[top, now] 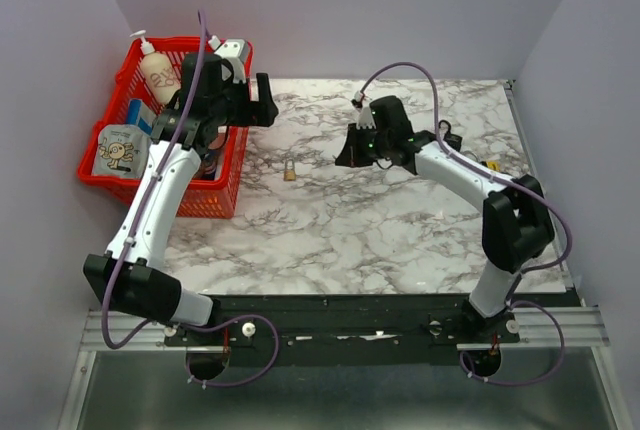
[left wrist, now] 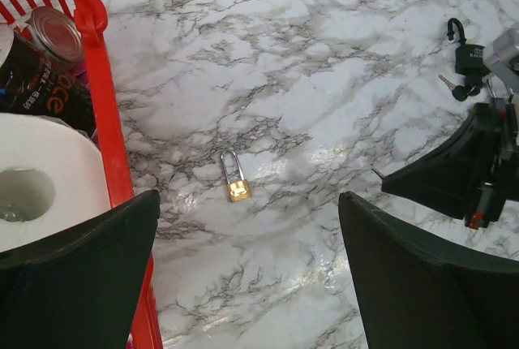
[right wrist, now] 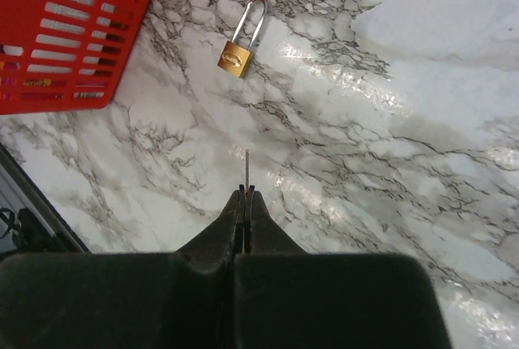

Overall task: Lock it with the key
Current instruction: Place the key at the center of the board, then pick up the lock from the center of the board.

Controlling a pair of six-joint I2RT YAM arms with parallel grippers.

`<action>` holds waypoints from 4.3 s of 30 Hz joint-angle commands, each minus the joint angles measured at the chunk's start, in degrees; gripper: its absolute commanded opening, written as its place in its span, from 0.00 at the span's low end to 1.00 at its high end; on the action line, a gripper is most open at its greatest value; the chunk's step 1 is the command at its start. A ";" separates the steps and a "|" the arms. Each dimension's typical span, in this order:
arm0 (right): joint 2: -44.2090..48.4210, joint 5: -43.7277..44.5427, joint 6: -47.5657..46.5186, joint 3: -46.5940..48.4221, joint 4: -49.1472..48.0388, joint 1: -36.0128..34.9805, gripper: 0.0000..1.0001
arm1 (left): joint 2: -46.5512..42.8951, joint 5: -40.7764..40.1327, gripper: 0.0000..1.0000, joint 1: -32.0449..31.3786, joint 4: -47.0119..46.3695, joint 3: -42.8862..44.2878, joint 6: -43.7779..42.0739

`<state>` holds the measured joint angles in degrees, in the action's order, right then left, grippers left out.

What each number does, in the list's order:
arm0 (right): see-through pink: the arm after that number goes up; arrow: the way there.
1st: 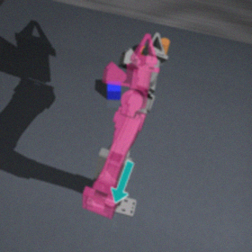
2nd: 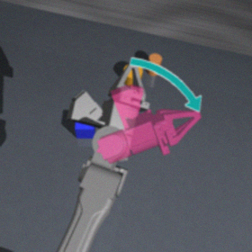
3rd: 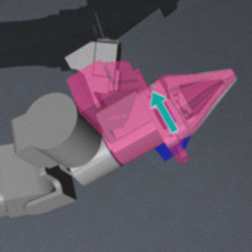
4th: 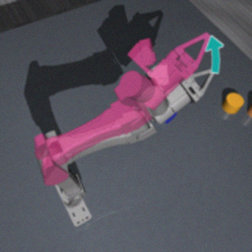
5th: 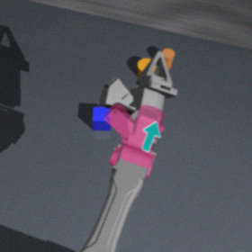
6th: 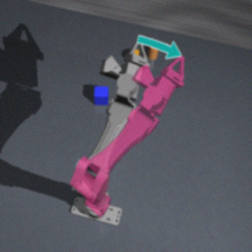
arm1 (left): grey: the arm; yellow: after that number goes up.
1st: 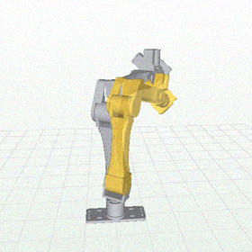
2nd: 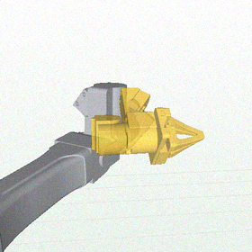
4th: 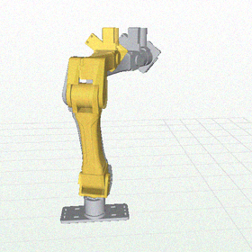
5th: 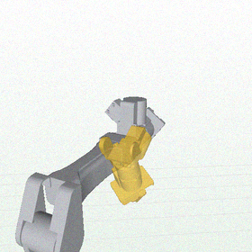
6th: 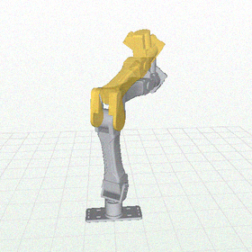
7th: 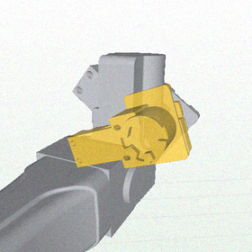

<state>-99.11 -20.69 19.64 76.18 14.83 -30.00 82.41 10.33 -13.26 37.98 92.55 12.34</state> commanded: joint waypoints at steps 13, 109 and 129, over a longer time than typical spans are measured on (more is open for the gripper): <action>-22.61 11.02 14.90 15.04 -1.74 -6.56 0.01 | -13.42 7.95 0.99 10.87 -8.88 -11.34 11.74; -16.11 14.36 -28.17 9.42 26.92 38.17 1.00 | -4.89 17.88 0.99 18.97 -11.61 -8.44 21.76; -22.53 17.61 -25.09 14.96 34.83 35.36 0.97 | -3.93 17.27 0.99 18.97 -11.43 -9.32 22.55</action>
<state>-119.42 -3.05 -7.40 90.21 45.56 5.61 78.04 27.35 5.87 27.07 83.00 34.15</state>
